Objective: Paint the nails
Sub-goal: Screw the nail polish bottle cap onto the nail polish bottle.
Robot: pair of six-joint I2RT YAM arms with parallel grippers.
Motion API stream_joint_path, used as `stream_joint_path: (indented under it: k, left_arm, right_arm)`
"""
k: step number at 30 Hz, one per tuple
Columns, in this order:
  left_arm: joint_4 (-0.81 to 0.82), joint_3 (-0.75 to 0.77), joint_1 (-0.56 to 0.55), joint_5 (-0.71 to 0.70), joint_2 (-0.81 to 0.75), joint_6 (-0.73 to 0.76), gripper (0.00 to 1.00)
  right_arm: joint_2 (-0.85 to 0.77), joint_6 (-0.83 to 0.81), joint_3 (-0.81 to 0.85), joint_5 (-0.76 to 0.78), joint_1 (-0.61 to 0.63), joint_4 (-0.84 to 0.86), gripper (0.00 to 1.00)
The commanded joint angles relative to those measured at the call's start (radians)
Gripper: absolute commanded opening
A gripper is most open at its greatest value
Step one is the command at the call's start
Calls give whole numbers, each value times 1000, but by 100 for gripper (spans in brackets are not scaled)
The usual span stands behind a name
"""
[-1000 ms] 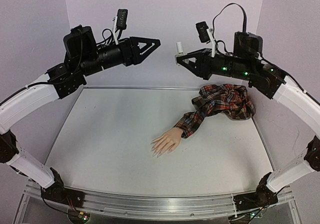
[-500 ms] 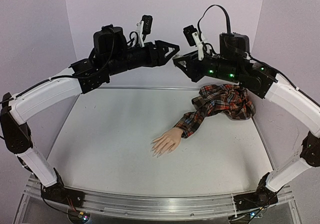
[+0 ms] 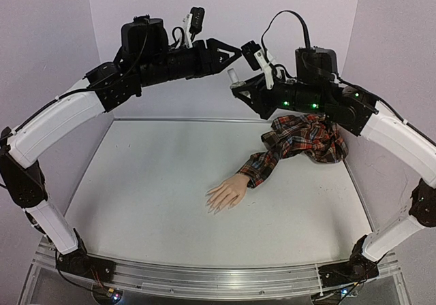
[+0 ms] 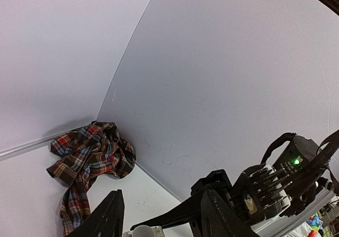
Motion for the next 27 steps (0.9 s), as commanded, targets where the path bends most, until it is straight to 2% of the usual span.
stream_joint_path:
  k: [1, 4, 7, 12, 22, 25, 27]
  left_arm:
    - [-66, 27, 6, 16, -5, -21, 51]
    - [-83, 24, 6, 19, -2, -24, 56]
    - [-94, 24, 5, 16, 1, -22, 56]
    - [-101, 34, 6, 33, 13, -21, 46]
    - [-137, 65, 6, 67, 37, -25, 33]
    - [-131, 63, 7, 69, 30, -24, 25]
    - [-121, 57, 10, 76, 24, -25, 27]
  right_arm:
    - [-15, -25, 40, -15, 7, 15, 0]
    - [-18, -27, 43, -14, 8, 15, 0]
    - [-19, -29, 46, -12, 8, 14, 0]
    - [-16, -33, 51, -10, 9, 11, 0]
    - [-19, -37, 56, -13, 9, 9, 0]
    - [-24, -43, 48, -19, 10, 9, 0]
    - [-27, -45, 43, -17, 10, 9, 0]
